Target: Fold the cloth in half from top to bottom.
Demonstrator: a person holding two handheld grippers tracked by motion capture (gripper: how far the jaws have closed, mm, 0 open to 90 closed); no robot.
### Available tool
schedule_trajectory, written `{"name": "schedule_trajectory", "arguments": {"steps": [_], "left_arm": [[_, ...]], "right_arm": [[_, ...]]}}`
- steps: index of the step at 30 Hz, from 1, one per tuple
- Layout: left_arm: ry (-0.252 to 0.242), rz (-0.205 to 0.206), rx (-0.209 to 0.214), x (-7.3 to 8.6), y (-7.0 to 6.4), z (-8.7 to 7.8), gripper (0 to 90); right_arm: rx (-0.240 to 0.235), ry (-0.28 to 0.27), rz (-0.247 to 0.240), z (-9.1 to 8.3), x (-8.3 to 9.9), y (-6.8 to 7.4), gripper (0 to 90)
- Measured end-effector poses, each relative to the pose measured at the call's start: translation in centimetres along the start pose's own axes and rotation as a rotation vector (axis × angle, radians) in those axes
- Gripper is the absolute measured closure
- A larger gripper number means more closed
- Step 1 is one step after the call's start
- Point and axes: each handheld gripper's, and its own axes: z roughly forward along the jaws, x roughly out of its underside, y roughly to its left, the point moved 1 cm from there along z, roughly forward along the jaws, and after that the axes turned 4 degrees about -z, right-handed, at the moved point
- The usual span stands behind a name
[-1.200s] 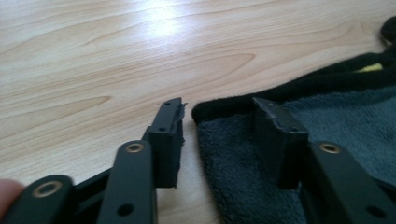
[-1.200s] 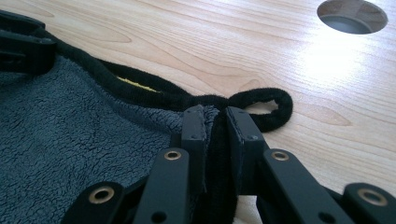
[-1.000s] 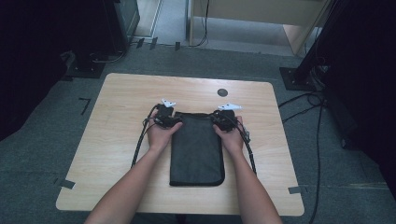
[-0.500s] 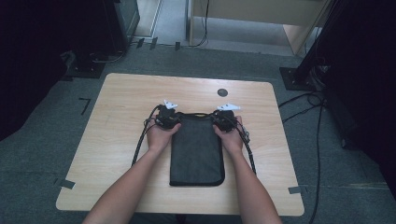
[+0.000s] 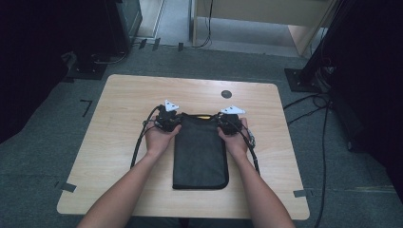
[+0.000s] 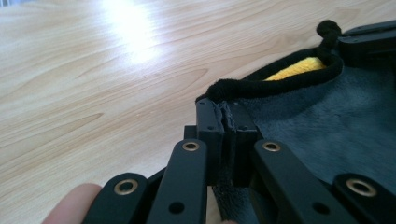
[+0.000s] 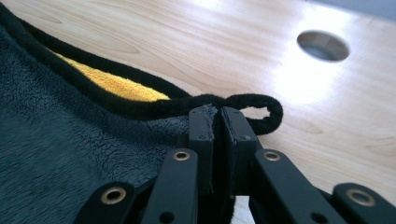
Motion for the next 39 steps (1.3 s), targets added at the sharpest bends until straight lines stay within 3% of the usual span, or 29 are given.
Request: {"name": "schedule_trajectory", "arguments": {"steps": [7,11,18,21,32,39], "left_arm": [[-0.044,0.022,0.049,0.7,-0.9,-3.1,86.8],[-0.07,0.059,0.067,1.8,-2.0,-5.0,86.7],[-0.099,0.092,0.077,4.4,-3.4,-7.3,86.8],[-0.108,0.106,0.097,5.6,-4.1,-8.3,86.8],[-0.071,0.136,0.135,10.2,-6.1,-10.3,87.0],[-0.06,0.097,0.163,13.1,-6.7,-11.3,86.9]], "right_arm": [[-0.005,-0.077,-0.03,-3.8,-0.2,1.2,83.4],[-0.009,-0.098,-0.047,-5.9,0.9,2.3,83.6],[-0.054,-0.139,-0.035,-9.4,2.9,4.1,83.6],[-0.068,-0.148,-0.055,-10.8,3.7,4.8,83.6],[-0.118,-0.096,-0.055,-13.5,7.6,6.6,83.6],[-0.149,-0.048,-0.055,-14.6,9.1,7.8,83.4]]}}
